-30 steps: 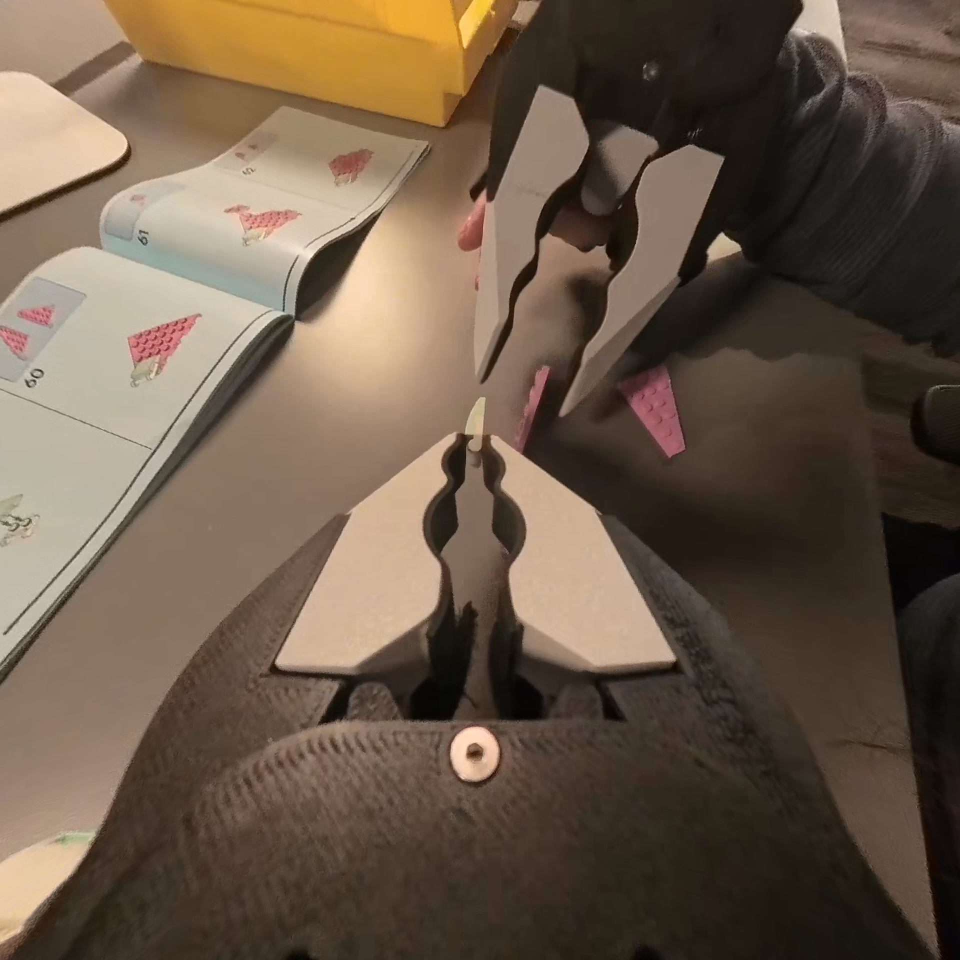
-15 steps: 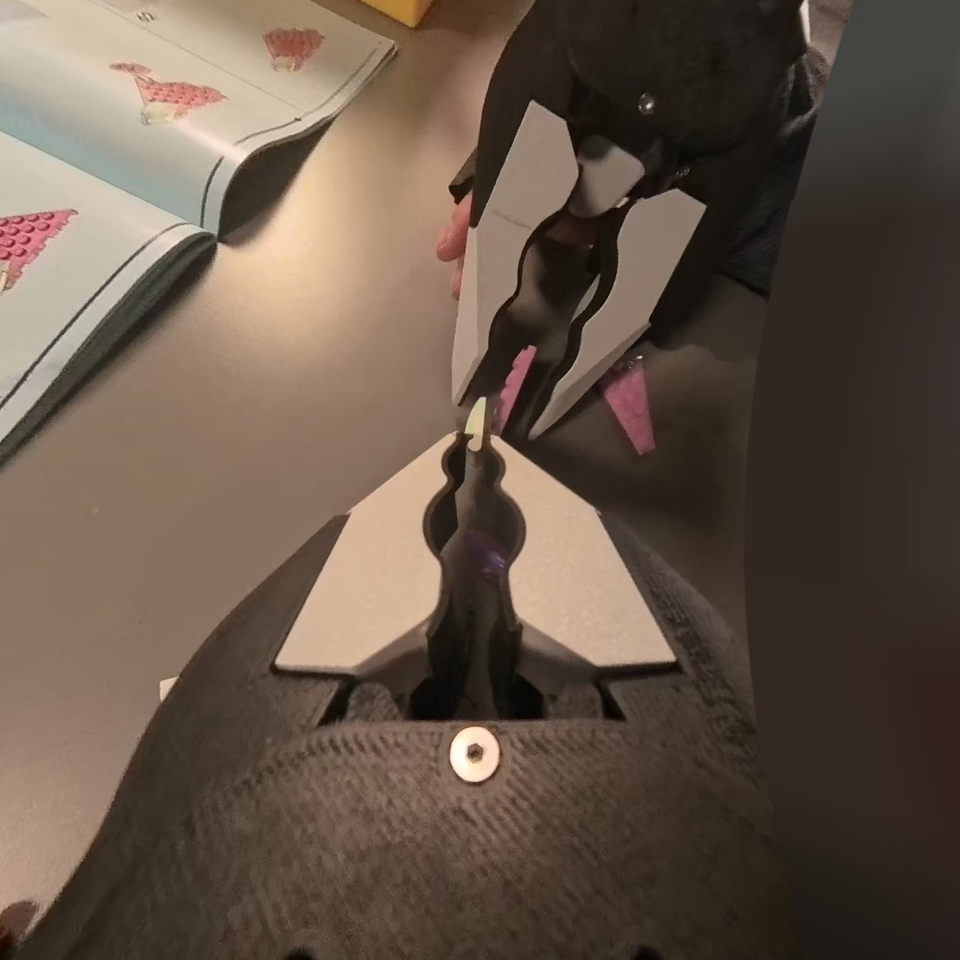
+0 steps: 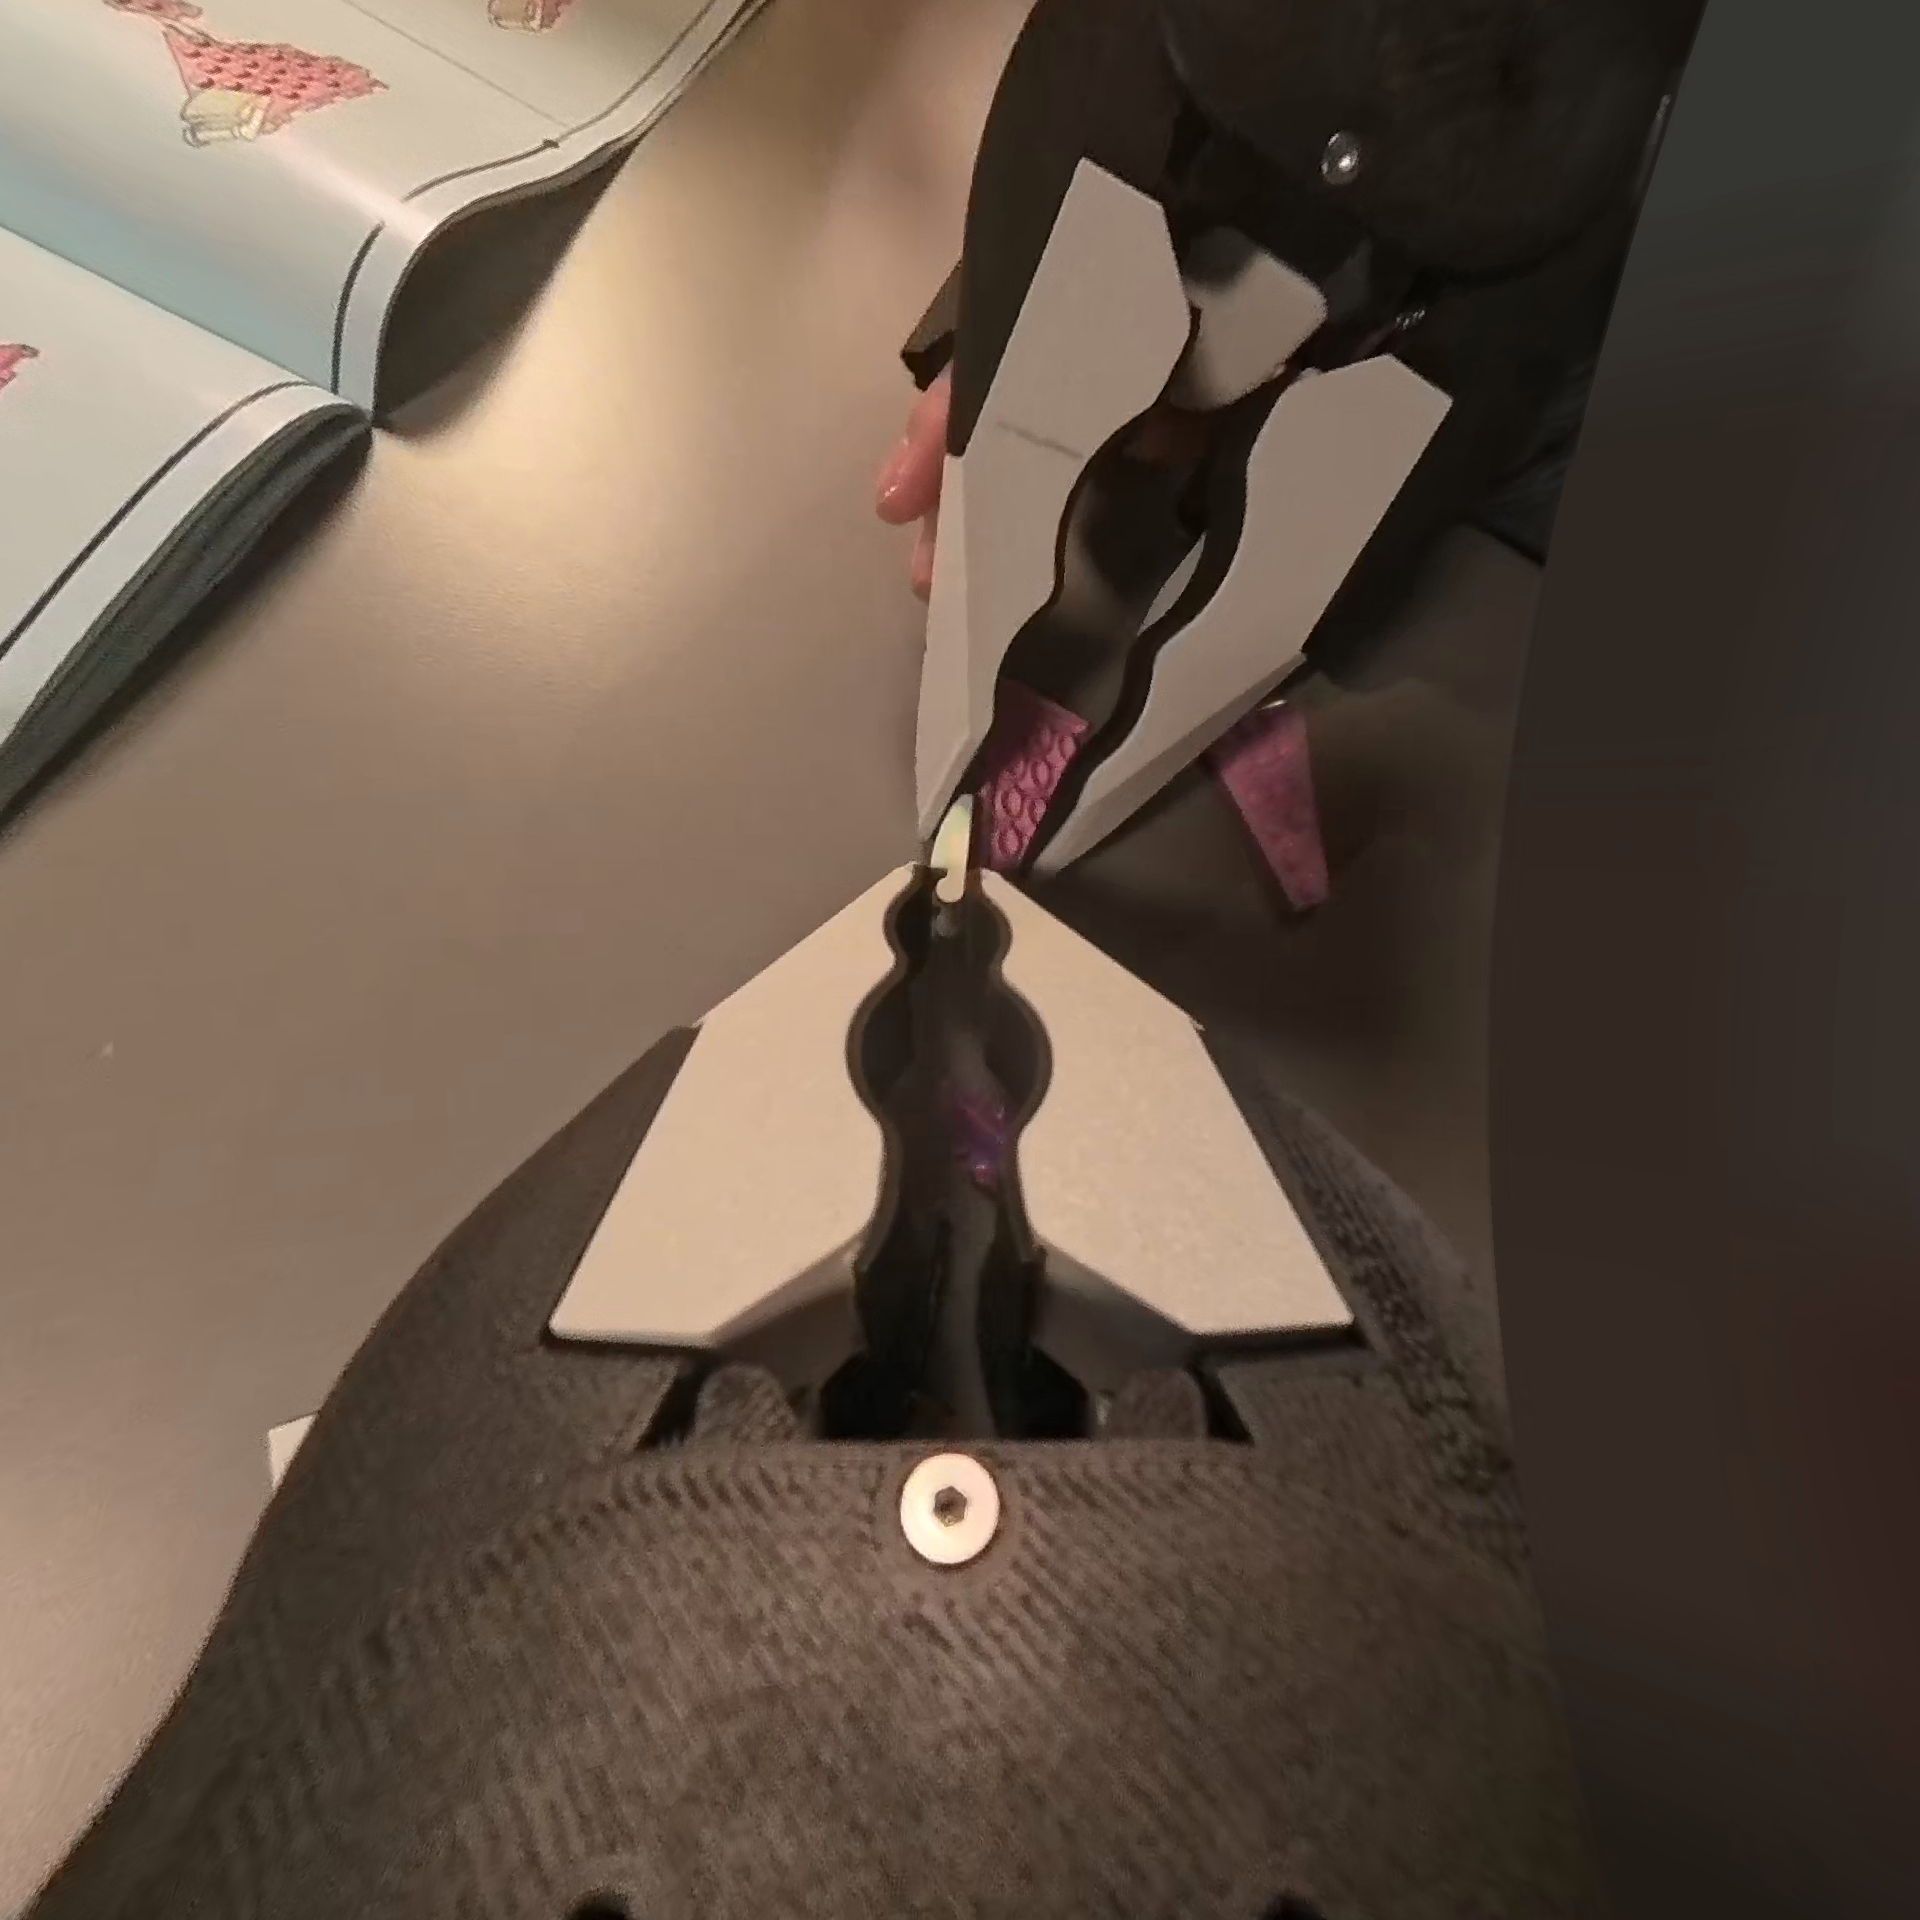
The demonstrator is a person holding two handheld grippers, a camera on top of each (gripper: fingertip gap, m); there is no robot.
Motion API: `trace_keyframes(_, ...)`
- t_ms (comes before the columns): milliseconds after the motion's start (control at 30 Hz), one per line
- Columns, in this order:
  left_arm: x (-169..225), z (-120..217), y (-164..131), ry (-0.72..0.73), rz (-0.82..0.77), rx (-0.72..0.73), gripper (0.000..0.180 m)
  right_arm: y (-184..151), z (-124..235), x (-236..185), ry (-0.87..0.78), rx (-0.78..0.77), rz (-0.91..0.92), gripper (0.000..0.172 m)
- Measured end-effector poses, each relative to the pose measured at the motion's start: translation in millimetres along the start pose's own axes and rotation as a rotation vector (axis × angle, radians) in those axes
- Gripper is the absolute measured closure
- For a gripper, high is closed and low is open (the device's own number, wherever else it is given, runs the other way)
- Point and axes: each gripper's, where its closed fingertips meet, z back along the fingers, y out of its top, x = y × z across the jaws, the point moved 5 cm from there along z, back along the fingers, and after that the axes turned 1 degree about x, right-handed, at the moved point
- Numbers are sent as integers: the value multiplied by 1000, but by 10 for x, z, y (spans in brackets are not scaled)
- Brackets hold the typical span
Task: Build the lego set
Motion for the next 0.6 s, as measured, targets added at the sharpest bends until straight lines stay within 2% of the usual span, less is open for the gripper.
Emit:
trace_keyframes(167, -31, 15, 0, 17, 25, 6, 175, -16, 33, 5, -5, -12, 13, 162)
trace_keyframes(367, -70, 32, 0, 43, 53, 22, 175, 28, 39, -4, -135, -12, 295, 163)
trace_keyframes(600, -73, 26, -39, 46, 34, -12, 175, 61, 50, -68, -197, -5, 536, 164)
